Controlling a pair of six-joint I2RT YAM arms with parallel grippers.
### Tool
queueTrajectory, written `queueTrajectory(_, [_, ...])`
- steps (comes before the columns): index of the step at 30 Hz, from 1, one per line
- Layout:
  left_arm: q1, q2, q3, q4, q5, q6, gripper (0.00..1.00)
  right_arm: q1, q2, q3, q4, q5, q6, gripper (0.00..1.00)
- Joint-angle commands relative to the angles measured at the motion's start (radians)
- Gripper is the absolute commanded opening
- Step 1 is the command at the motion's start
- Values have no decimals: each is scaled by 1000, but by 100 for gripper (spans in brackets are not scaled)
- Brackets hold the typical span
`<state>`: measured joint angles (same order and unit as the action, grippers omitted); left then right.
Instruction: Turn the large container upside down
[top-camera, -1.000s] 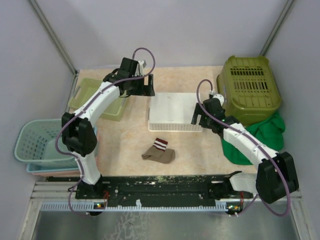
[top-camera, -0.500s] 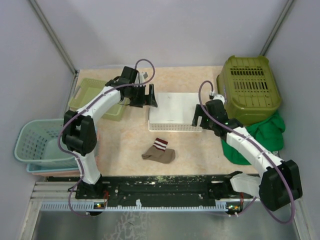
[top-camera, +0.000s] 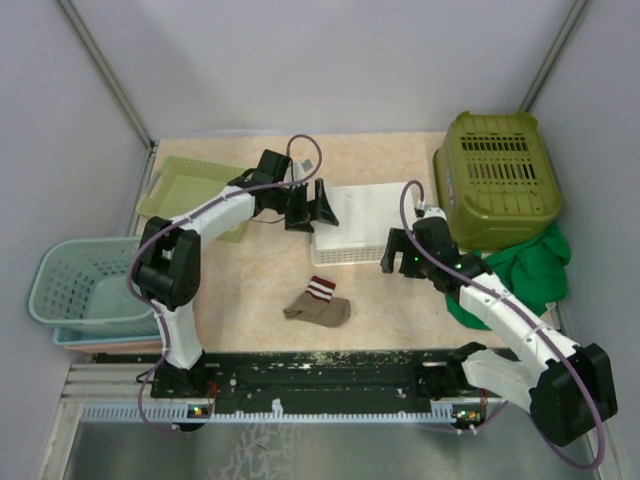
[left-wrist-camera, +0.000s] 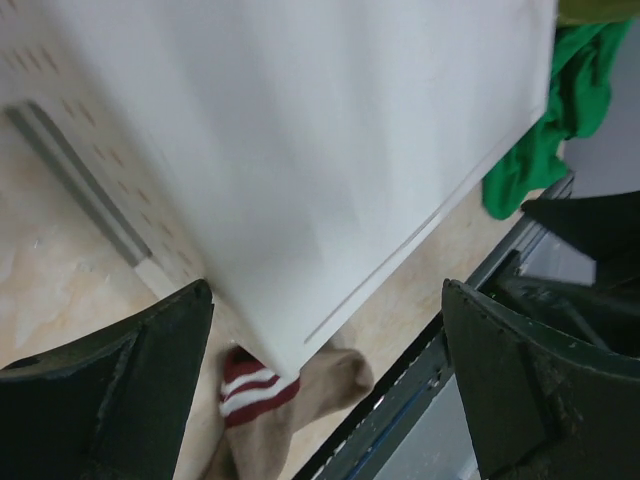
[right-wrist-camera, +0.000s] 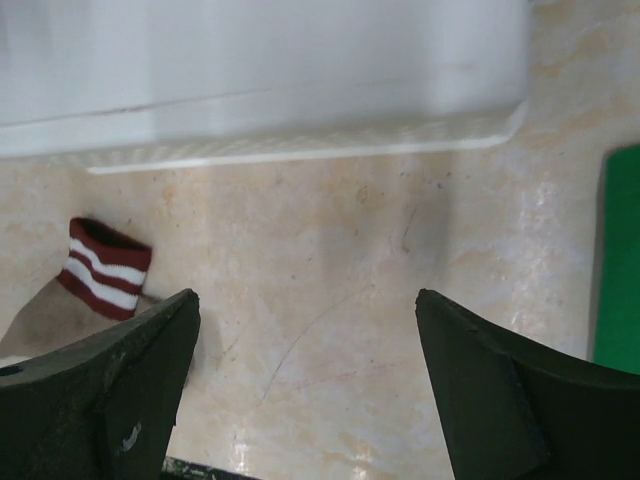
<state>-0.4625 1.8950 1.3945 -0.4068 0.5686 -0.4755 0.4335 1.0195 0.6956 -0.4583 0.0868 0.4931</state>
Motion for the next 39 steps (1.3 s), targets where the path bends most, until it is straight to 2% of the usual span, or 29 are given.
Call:
queueTrajectory(1, [-2, 28, 164, 70, 27, -24, 99, 74, -15, -26, 43, -13, 70, 89])
queueTrajectory(7, [33, -12, 325, -128, -156, 101, 99, 114, 54, -57, 193, -13, 122, 82])
queueTrajectory(11, [57, -100, 303, -187, -270, 131, 99, 116, 213, 13, 303, -15, 87, 65])
queueTrajectory(14, [74, -195, 223, -181, -347, 131, 99, 114, 364, 119, 343, 23, 96, 52])
queueTrajectory(20, [94, -360, 83, -147, -436, 137, 99, 5, 732, 471, 325, 60, 54, 50])
queueTrajectory(25, [99, -416, 35, -165, -496, 170, 99, -57, 914, 750, 215, 73, 36, 51])
queueTrajectory(27, [100, -437, 14, -159, -518, 186, 99, -57, 914, 771, 221, 64, 32, 51])
queueTrajectory(33, [101, -477, -46, -106, -596, 217, 99, -32, 870, 675, 311, -8, 44, 52])
queueTrajectory(39, [102, -465, -23, -130, -601, 221, 100, 5, 949, 739, 308, -23, 44, 53])
